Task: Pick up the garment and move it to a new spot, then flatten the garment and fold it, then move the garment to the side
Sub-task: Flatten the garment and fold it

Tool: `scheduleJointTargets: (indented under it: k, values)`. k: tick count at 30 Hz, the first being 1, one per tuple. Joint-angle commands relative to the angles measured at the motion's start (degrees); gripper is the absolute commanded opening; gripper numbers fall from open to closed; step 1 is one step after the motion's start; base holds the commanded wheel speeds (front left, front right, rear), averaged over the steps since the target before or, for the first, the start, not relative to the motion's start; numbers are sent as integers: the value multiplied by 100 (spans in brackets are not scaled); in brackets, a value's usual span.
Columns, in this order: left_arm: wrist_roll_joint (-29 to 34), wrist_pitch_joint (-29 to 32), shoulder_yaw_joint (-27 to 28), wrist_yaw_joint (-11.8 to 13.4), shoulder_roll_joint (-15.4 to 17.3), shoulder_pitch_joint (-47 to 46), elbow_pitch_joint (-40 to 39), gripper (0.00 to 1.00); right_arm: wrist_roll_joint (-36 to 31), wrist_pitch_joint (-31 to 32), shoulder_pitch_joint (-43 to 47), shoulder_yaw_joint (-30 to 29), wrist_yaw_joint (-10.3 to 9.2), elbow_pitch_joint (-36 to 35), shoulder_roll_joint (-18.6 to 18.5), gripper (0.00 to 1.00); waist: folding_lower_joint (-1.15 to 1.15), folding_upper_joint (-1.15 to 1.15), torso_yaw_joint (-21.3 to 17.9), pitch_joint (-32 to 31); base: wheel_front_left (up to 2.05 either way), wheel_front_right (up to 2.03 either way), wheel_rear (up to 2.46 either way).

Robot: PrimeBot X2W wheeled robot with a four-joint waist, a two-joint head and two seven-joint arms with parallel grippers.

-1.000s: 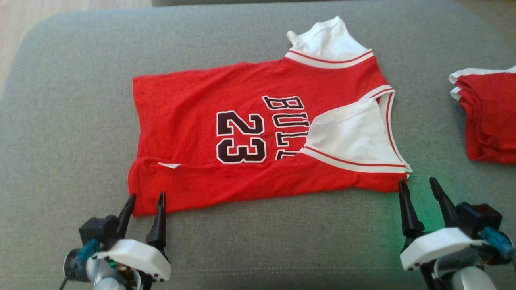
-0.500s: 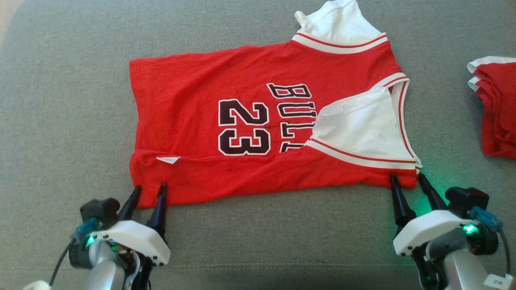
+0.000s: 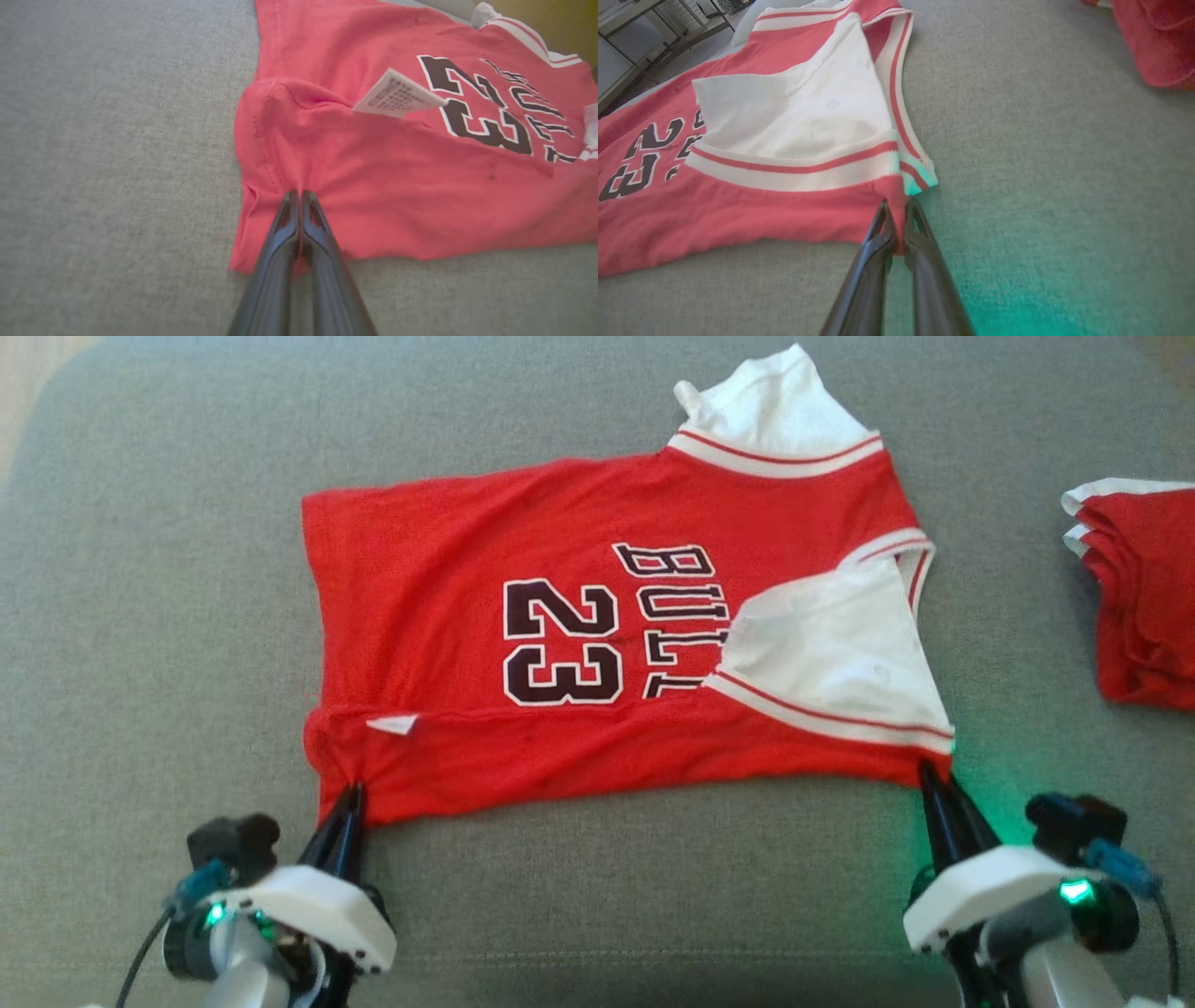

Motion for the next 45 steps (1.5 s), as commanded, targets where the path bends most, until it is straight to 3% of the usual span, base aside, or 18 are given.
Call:
scheduleJointTargets:
  k: [1,15,16,17,18,28,35,45]
  values:
    - [-34,27,189,0,105,61,-210,0,58,-60,149,147,21,-219,-27,0,0,0,3,-75,0,0,0]
    - [-182,668,246,240,368,972,-964,0,370,248,1300,153,21,-776,-27,0,0,0,-49,-635,0,0,0]
    - [-156,674,242,279,378,994,-1011,0,418,273,1321,193,21,-807,-27,41,0,0,-52,-647,0,0,0]
    - [-149,673,242,315,366,1009,-1048,16,421,299,1332,234,21,-840,-27,100,0,0,-56,-657,0,0,0]
    - [-126,673,232,350,364,1018,-1071,100,426,314,1335,254,21,-883,-27,100,0,0,-59,-667,0,0,0]
    - [327,-227,218,780,241,776,-1619,100,-23,-7,895,239,21,-2073,-27,100,0,0,-89,-727,0,0,0]
    - [535,-471,143,826,283,486,-1974,100,-371,44,496,107,21,-2718,-27,100,0,0,-49,-817,0,0,0]
    - [566,-356,53,829,327,204,-1997,100,-428,214,440,21,21,-3011,-27,100,0,0,-36,-727,0,0,0]
